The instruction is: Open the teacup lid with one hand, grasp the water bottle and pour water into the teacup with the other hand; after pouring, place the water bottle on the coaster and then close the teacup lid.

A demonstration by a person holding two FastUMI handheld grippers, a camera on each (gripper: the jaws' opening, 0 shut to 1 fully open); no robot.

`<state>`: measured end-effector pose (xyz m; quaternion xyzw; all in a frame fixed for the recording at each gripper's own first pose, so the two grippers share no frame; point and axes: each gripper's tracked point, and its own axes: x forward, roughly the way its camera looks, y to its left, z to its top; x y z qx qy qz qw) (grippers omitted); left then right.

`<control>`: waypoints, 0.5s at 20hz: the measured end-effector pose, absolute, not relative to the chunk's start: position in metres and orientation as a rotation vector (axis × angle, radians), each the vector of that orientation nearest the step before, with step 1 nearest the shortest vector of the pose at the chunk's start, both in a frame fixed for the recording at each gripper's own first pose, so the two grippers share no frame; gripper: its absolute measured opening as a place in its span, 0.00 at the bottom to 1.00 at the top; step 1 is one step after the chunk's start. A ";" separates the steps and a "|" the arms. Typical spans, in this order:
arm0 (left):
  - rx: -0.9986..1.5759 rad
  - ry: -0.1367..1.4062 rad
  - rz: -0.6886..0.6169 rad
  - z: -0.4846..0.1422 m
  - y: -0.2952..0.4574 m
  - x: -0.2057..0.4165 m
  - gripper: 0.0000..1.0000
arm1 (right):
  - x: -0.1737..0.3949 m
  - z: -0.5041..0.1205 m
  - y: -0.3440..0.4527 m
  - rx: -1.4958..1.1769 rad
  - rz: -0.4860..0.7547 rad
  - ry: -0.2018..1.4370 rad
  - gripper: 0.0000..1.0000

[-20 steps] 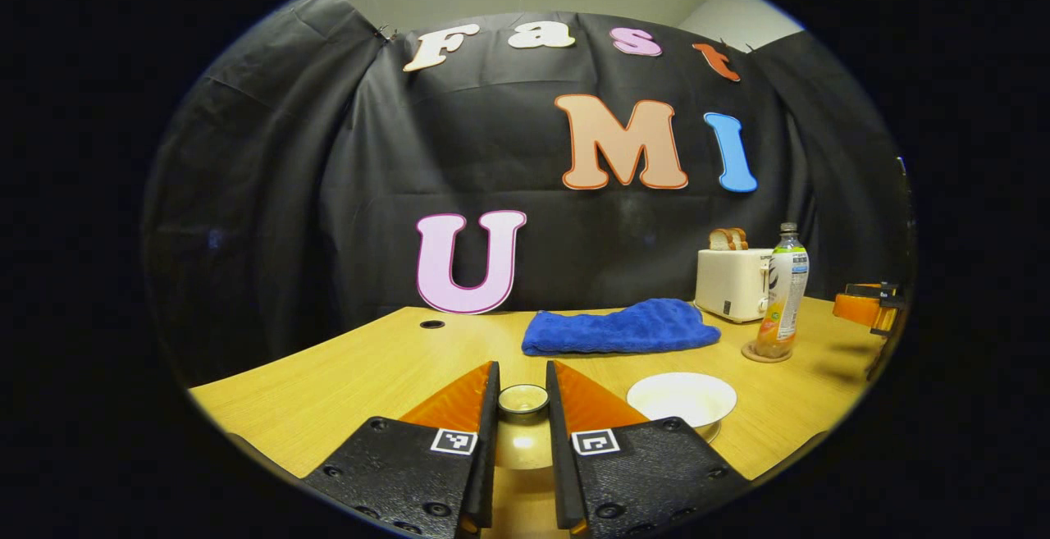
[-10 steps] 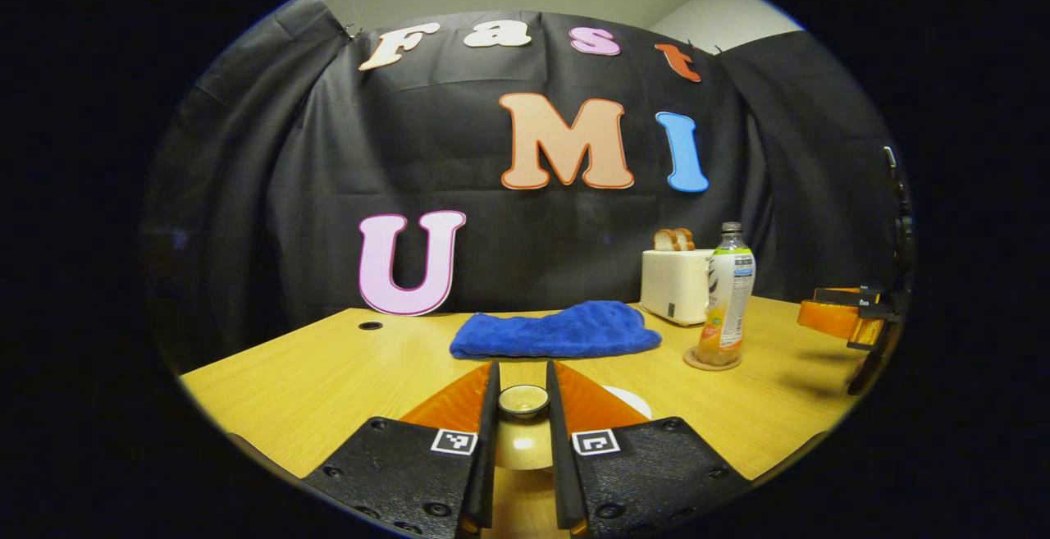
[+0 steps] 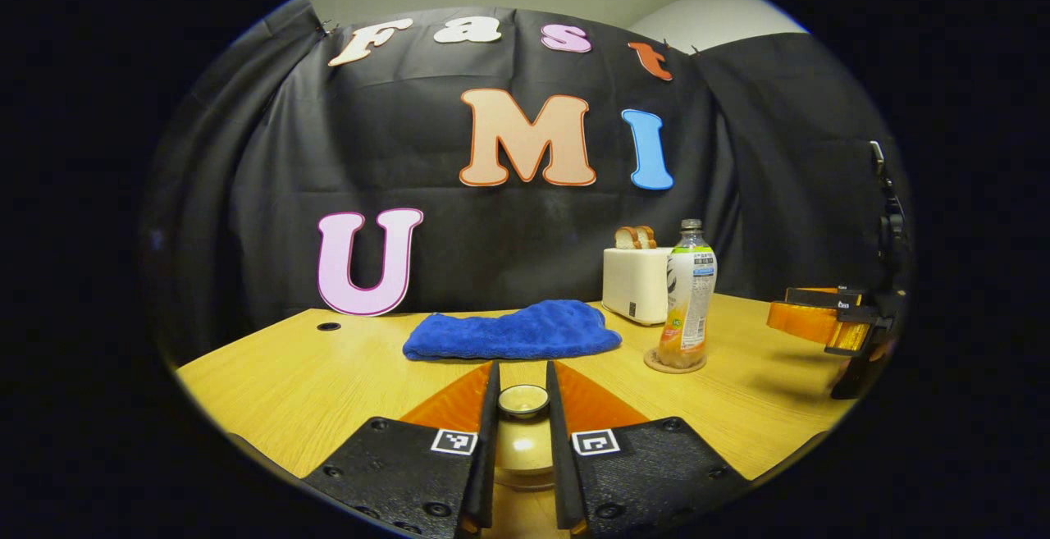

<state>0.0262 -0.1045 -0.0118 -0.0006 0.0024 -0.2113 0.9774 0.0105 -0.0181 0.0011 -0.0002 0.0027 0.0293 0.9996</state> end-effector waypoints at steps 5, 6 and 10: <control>0.018 0.050 -0.438 -0.020 -0.108 0.031 0.27 | 0.010 0.000 -0.014 0.000 0.078 0.007 0.94; 0.020 0.060 -0.442 -0.021 -0.110 0.032 0.27 | 0.010 0.000 -0.013 0.001 0.084 0.007 0.94; 0.022 0.085 -0.451 -0.025 -0.111 0.034 0.27 | 0.011 0.000 -0.014 0.001 0.084 0.007 0.94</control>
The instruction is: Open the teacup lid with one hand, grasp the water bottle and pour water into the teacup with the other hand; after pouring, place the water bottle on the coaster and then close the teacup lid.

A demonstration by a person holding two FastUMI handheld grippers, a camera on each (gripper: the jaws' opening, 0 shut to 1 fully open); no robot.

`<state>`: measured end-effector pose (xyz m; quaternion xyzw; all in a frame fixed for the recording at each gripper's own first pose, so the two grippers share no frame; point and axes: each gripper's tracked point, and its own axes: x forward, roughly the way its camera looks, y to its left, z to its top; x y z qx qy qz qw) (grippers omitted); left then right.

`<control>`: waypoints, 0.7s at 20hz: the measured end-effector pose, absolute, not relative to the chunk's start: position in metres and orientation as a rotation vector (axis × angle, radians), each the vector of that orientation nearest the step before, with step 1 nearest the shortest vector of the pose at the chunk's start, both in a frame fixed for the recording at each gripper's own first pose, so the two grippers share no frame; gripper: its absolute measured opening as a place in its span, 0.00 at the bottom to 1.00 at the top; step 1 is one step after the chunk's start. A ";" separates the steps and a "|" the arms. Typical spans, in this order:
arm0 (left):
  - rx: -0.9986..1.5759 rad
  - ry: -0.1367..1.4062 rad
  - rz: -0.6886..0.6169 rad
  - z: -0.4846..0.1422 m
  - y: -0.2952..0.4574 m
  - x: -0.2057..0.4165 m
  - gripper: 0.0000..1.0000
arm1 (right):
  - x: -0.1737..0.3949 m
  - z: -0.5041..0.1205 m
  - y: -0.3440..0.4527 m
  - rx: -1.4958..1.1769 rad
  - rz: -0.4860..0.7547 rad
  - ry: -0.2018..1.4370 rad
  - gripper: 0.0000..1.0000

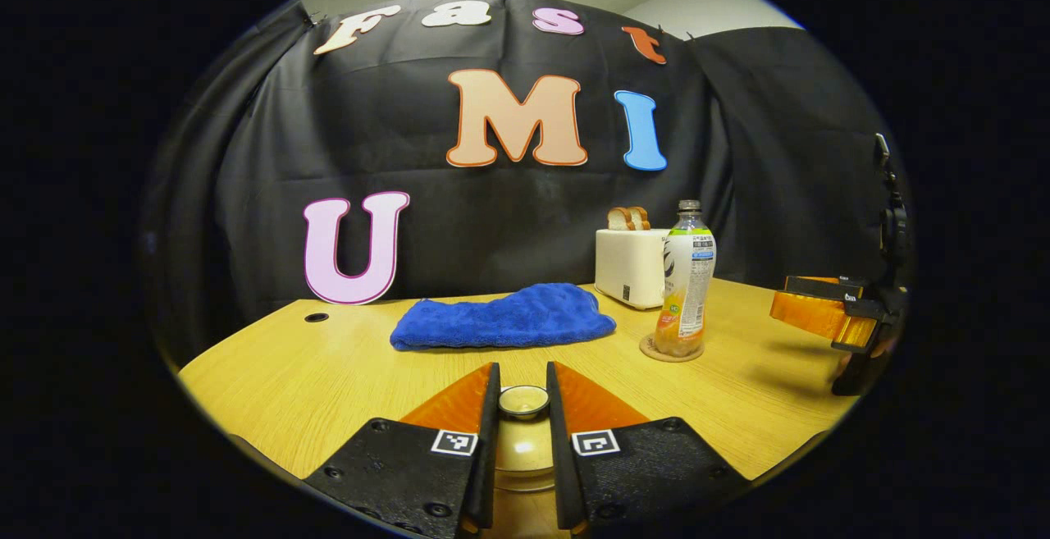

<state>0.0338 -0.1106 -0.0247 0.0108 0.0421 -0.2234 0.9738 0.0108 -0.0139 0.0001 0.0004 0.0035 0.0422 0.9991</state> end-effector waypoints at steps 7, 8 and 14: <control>0.046 0.122 -0.453 -0.031 -0.115 0.036 0.27 | 0.011 0.001 -0.015 0.001 0.085 0.008 0.94; 0.048 0.124 -0.452 -0.031 -0.114 0.036 0.27 | 0.011 0.000 -0.015 0.001 0.085 0.007 0.94; 0.034 0.108 -0.447 -0.028 -0.112 0.035 0.33 | 0.011 0.000 -0.015 0.001 0.085 0.007 0.94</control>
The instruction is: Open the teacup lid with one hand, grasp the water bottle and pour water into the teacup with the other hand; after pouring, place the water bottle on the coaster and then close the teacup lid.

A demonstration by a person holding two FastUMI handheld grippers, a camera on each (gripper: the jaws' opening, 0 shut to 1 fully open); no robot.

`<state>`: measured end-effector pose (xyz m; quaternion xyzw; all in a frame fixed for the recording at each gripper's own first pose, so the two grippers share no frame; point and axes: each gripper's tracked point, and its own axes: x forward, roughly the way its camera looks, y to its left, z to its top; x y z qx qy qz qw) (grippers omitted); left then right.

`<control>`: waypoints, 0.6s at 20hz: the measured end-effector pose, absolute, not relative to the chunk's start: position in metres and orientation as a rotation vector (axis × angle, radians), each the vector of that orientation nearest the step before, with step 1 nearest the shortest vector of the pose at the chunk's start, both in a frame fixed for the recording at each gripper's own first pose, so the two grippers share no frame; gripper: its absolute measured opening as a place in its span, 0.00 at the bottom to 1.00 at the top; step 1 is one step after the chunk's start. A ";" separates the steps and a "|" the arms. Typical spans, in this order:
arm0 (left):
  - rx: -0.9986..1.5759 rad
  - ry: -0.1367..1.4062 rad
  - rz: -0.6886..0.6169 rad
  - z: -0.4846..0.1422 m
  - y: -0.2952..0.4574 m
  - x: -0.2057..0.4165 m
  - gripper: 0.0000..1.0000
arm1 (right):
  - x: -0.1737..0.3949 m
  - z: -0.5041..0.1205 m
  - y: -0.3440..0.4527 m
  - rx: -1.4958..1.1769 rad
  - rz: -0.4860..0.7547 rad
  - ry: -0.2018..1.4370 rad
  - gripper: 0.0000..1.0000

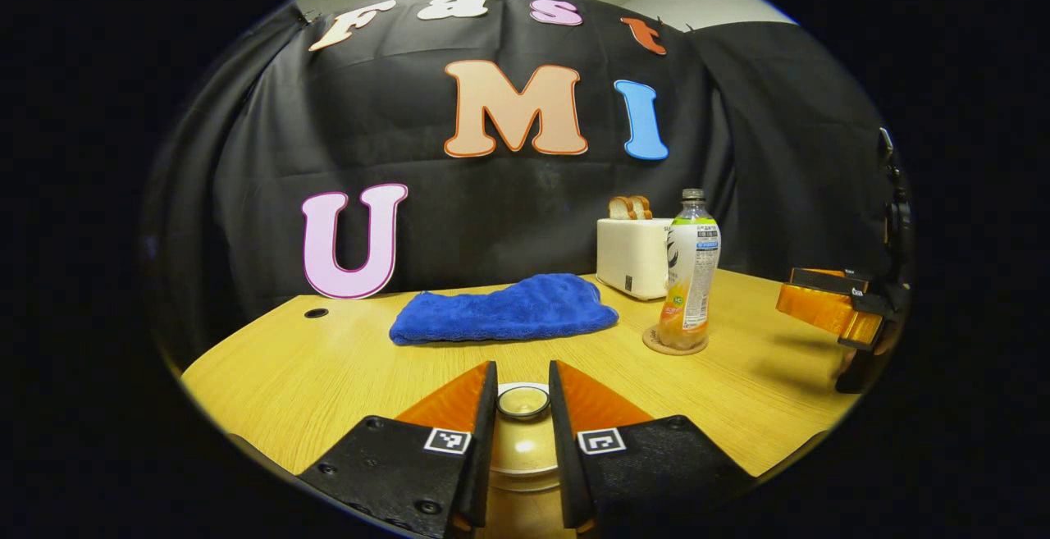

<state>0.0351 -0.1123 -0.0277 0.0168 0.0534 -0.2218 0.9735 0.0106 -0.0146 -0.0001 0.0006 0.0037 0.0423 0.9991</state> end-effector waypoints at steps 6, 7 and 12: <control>0.008 0.059 -0.434 -0.020 -0.107 0.032 0.53 | 0.011 0.000 -0.014 0.001 0.085 0.007 0.94; 0.004 0.044 -0.425 -0.017 -0.105 0.030 0.53 | 0.010 0.000 -0.015 0.001 0.085 0.007 0.94; -0.010 0.001 -0.356 -0.012 -0.091 0.028 0.83 | 0.011 0.000 -0.015 0.001 0.084 0.007 0.94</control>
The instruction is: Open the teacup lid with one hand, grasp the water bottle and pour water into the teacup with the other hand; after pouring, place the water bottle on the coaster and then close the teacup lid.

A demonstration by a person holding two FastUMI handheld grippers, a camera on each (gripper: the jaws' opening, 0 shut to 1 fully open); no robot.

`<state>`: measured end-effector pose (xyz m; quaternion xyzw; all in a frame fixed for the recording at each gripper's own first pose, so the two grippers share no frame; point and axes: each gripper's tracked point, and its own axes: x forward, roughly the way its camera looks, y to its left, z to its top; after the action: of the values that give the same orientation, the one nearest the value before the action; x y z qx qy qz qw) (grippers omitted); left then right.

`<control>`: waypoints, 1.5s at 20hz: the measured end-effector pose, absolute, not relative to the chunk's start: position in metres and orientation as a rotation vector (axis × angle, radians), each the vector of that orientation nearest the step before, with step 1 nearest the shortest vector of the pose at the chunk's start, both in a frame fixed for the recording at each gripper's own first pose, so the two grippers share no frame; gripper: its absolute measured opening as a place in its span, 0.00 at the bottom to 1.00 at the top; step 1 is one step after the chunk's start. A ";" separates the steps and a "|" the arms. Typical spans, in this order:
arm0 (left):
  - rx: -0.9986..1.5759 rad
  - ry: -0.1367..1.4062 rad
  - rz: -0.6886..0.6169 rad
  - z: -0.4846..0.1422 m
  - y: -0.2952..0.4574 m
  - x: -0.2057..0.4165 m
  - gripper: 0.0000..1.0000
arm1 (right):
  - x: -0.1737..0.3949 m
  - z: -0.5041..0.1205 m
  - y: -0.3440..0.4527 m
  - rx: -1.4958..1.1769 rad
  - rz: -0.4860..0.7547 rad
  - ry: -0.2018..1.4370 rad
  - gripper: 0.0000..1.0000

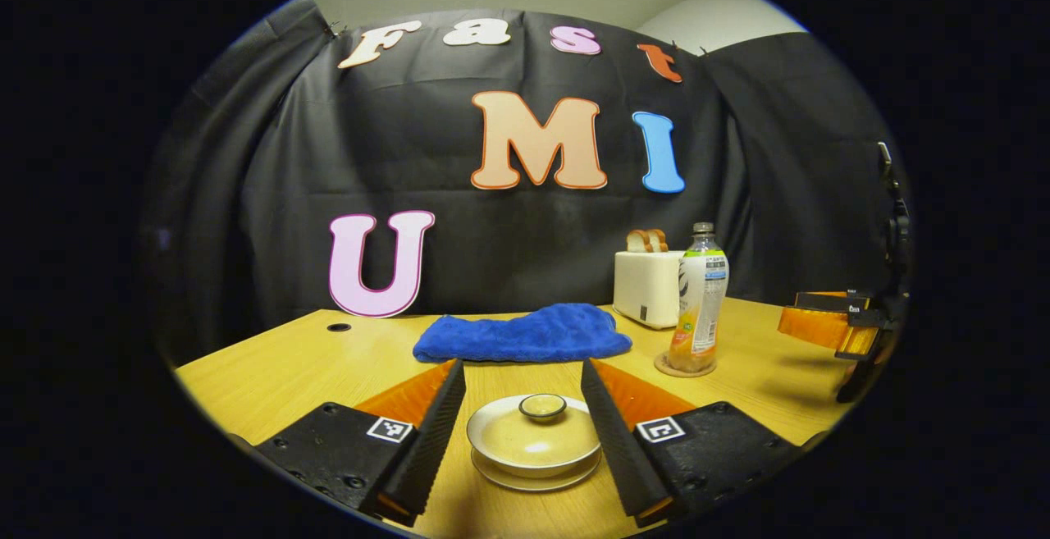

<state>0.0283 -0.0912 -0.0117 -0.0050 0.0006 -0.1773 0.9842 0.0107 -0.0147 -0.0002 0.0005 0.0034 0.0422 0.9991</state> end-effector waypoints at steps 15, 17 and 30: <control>0.001 -0.002 -0.014 -0.011 -0.020 0.015 0.92 | 0.011 0.001 -0.039 -0.004 -0.037 0.001 0.94; 0.003 -0.001 0.048 -0.011 -0.008 0.013 0.92 | 0.009 0.001 -0.045 -0.006 -0.079 0.000 0.94; 0.004 -0.001 0.122 -0.011 0.003 0.010 0.92 | 0.004 0.001 -0.059 -0.008 -0.158 -0.004 0.94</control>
<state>0.0096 0.0033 -0.0112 0.0020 -0.0005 0.0609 0.9981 0.0042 -0.0588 0.0008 -0.0041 -0.0021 -0.0791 0.9969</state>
